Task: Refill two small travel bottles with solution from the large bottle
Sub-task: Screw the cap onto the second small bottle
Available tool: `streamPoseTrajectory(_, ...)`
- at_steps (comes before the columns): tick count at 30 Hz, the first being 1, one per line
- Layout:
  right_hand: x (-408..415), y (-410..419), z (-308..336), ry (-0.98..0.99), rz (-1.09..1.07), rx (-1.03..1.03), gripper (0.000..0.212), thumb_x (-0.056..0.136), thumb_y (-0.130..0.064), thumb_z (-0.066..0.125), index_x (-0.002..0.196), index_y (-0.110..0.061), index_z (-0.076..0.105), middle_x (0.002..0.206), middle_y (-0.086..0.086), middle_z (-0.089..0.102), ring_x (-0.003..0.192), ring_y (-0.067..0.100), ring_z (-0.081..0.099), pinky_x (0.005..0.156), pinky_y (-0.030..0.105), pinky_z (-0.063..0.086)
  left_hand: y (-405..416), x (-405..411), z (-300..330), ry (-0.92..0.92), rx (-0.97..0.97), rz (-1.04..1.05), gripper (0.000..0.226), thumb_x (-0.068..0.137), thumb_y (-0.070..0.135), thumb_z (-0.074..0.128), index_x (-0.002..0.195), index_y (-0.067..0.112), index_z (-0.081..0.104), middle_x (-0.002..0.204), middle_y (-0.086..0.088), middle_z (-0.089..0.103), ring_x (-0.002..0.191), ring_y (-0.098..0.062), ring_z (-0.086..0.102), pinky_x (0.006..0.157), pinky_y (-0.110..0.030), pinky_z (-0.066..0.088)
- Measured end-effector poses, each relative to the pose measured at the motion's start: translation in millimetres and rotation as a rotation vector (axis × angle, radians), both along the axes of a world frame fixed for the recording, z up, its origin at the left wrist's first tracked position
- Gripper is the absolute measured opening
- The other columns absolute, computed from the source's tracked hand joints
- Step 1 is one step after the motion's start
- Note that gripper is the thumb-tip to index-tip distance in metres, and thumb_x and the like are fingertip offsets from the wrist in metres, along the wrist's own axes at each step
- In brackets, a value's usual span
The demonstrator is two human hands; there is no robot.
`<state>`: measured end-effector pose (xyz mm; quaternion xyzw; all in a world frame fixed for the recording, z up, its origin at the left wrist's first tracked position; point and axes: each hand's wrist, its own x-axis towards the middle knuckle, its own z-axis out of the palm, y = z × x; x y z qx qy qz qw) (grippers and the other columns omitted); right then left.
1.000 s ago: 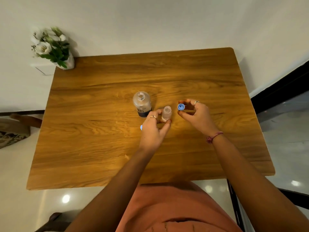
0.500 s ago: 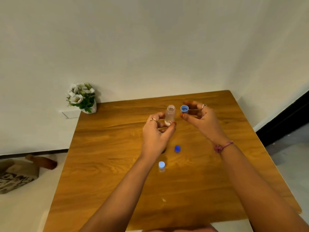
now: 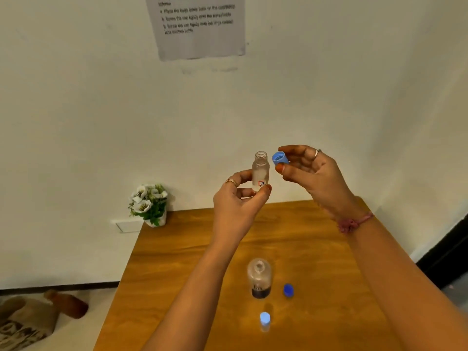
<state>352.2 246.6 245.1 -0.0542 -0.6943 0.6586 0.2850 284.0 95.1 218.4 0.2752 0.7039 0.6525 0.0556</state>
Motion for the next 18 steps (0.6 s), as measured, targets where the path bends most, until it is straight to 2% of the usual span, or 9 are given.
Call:
streamPoseTrajectory(5,-8.8,3.7,34.6,0.057,0.060,-0.021,0.037,0.076,-0.023,0.069,0.113,-0.020,0.065,0.111,0.001,0.068,0.099,0.021,0.067,0.076,0.030,0.056,4.7,-10.2,25.6,0.039,0.046,-0.018,0.029,0.082,0.027,0.071,0.108,0.031,0.060,0.054,0.019,0.060,0.058,0.002,0.058,0.053,-0.008,0.043)
streamPoseTrajectory(11,-14.2,7.3,67.6,0.099,0.124,0.096,0.034,0.075,-0.028,0.067,0.109,-0.027,0.066,0.108,-0.010,0.070,0.100,0.015,0.066,0.074,0.021,0.054,9.9,-16.8,47.8,0.053,0.060,-0.021,0.028,0.081,0.030,0.071,0.106,0.036,0.059,0.073,-0.008,0.069,0.075,-0.021,0.066,0.059,-0.014,0.050)
streamPoseTrajectory(18,-17.2,16.4,90.4,0.100,0.096,0.206,0.037,0.075,-0.026,0.070,0.111,-0.022,0.064,0.105,-0.008,0.070,0.096,0.013,0.067,0.071,0.021,0.054,11.6,-18.9,60.6,0.069,0.075,-0.018,0.035,0.080,0.029,0.072,0.114,0.027,0.061,0.083,-0.003,0.072,0.081,-0.023,0.067,0.060,-0.011,0.050)
